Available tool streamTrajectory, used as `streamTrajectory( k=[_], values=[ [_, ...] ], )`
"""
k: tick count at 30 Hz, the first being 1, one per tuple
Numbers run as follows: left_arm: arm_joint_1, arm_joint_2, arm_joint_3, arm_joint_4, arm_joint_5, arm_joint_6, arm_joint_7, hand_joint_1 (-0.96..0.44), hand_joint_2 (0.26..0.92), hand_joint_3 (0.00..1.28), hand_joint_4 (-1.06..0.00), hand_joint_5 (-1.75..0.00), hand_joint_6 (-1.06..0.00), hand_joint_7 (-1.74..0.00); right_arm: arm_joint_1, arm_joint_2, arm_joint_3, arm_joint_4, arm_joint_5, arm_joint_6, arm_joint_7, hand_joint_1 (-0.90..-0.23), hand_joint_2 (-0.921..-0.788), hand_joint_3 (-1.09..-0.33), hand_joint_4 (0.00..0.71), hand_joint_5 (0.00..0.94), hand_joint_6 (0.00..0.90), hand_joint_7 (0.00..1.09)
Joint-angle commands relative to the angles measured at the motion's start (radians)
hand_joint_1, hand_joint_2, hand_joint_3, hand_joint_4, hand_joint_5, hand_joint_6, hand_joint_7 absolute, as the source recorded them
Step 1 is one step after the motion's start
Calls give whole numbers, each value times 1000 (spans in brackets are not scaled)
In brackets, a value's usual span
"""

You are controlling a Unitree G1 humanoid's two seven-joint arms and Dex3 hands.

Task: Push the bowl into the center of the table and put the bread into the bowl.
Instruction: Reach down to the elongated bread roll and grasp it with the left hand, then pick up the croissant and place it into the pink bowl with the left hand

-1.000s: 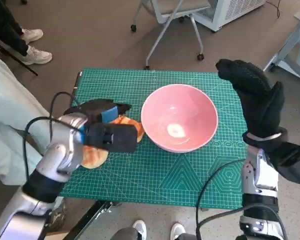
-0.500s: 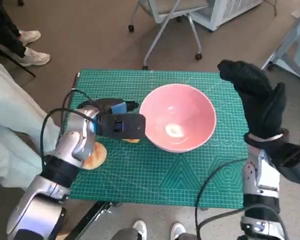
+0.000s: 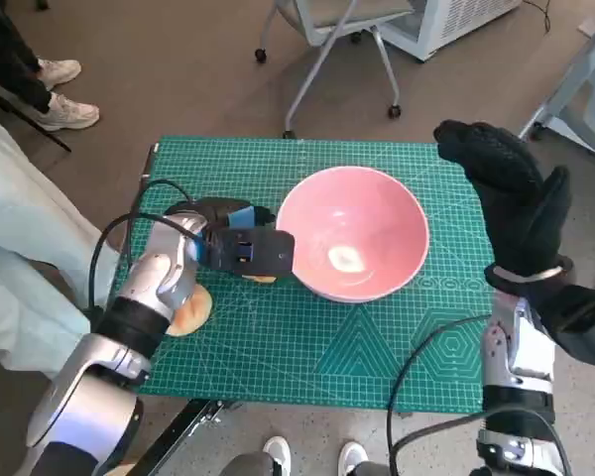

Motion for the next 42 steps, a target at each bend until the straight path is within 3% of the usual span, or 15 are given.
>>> streamTrajectory(
  k=[1, 4, 7, 29, 35, 42],
  values=[
    [-18, 15, -20, 20, 13, -16, -1, 46, 904, 106, -626, -1171, -587, -898, 22, -2, -6, 18, 2, 1, 5, -674, -921, -753, 193, 1, 120, 444],
    [-20, 18, -25, 23, 14, -16, -6, 16, 910, 102, -631, -1154, -615, -1138, 22, -2, -6, 18, 1, 1, 3, -678, -921, -752, 194, 1, 124, 436],
    [-22, 19, -29, 31, 11, -10, -13, 6, 905, 98, -663, -1110, -632, -1217, 21, 0, -5, 18, -1, -1, 1, -680, -921, -752, 194, 1, 127, 431],
    [-33, 48, -39, 103, 6, -48, 10, 1, 891, 90, -755, -1141, -634, -1125, 21, 8, 4, 19, -7, -2, -2, -681, -921, -756, 192, 0, 127, 404],
    [-29, 89, -2, 4, -14, -7, -34, 1, 890, 89, -768, -1127, -627, -1129, 25, 5, 3, 19, -2, -2, 4, -681, -921, -757, 191, 0, 127, 402],
    [30, 151, 87, -301, -40, 100, -110, 2, 890, 87, -777, -1107, -621, -1144, 25, 2, -1, 21, 3, 2, 8, -676, -921, -756, 191, 0, 127, 397]
  ],
)
